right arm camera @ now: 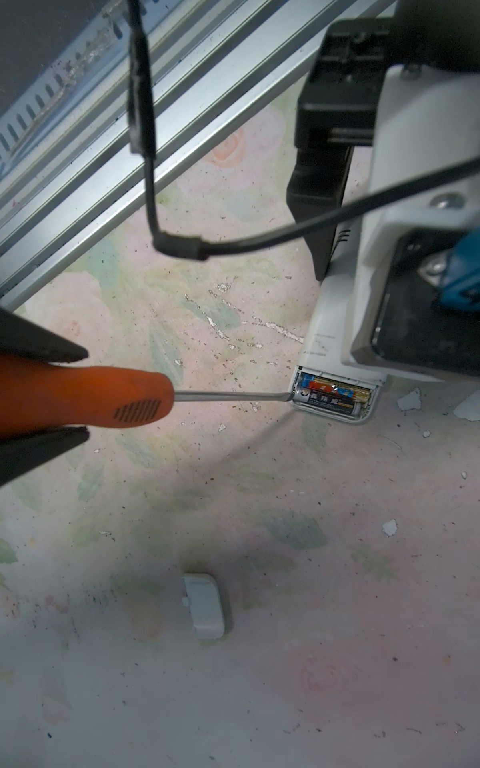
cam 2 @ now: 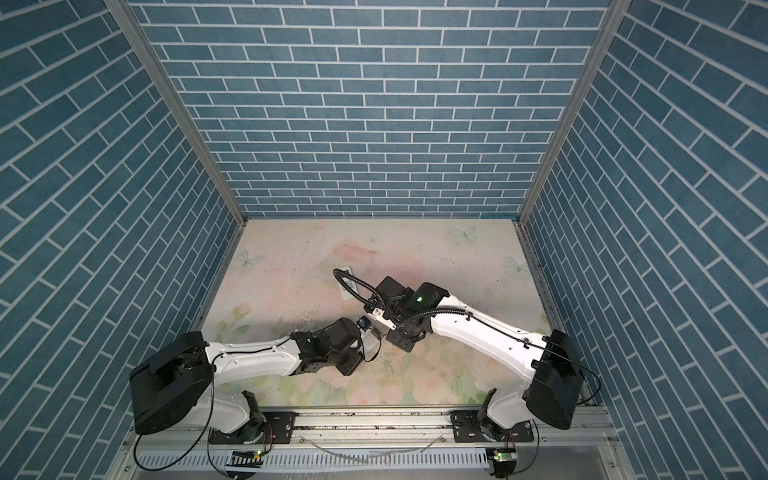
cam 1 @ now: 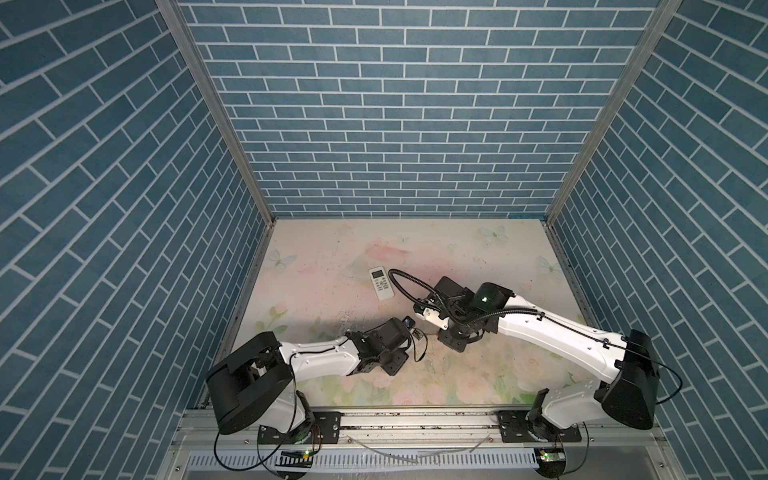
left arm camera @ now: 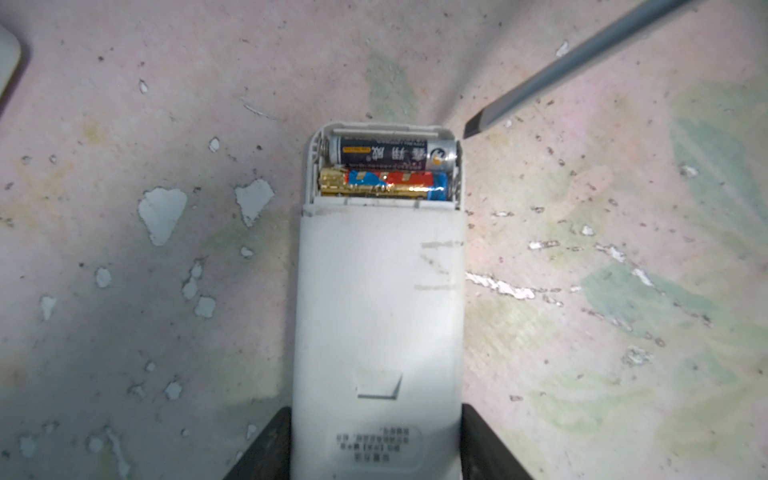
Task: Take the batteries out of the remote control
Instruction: 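Insert the screwdriver tip beside the batteries with the right gripper while left holds remote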
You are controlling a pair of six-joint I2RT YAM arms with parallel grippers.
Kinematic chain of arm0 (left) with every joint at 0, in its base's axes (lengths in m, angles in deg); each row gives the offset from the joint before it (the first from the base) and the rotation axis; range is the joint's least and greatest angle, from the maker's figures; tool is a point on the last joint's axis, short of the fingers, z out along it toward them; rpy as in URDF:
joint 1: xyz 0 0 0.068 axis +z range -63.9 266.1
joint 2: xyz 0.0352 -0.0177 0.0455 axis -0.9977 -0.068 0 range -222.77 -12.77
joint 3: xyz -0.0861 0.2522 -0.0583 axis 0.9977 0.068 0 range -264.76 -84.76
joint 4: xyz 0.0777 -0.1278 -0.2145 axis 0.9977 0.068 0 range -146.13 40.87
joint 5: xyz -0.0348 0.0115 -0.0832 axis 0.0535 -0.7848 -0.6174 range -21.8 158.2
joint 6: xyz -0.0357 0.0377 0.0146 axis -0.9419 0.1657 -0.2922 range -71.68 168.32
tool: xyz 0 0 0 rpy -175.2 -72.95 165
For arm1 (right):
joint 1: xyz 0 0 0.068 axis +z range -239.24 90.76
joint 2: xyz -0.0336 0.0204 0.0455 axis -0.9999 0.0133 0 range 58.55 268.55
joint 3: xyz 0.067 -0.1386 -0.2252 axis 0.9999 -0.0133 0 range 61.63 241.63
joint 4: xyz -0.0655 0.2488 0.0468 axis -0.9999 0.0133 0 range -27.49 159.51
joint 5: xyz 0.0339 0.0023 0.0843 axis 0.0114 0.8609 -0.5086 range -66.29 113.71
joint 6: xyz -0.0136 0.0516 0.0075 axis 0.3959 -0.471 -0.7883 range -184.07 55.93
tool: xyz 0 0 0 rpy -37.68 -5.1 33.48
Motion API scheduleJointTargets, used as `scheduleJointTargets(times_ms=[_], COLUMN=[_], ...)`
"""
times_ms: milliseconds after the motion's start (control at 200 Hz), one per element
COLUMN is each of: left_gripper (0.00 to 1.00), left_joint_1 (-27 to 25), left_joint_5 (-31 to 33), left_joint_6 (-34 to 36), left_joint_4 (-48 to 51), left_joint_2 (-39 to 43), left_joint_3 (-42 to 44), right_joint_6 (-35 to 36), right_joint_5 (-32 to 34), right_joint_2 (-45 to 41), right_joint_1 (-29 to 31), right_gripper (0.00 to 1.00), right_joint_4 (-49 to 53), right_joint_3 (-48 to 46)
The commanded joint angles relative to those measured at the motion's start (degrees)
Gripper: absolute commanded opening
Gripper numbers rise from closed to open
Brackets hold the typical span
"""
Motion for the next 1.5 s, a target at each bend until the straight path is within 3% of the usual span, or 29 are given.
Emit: scheduleJointTargets(times_ms=[0,955,1495], left_gripper=[0.62,0.61,0.64], left_joint_1=[-0.14,-0.09,-0.12], left_joint_5=[-1.16,-1.70,-0.46], left_joint_6=[0.55,0.67,4.40], left_joint_4=[1.15,0.84,2.63], left_joint_2=[0.19,1.24,-0.03], left_joint_3=[1.26,1.73,-1.58], right_joint_6=[3.33,3.23,3.53], right_joint_5=[0.01,-0.30,-1.23], right_joint_2=[0.66,2.50,3.20], right_joint_1=[-0.21,-0.19,0.77], right_gripper=[0.00,0.00,0.00], right_joint_4=[-0.33,-0.89,-2.95], right_joint_3=[-1.04,-1.58,-2.17])
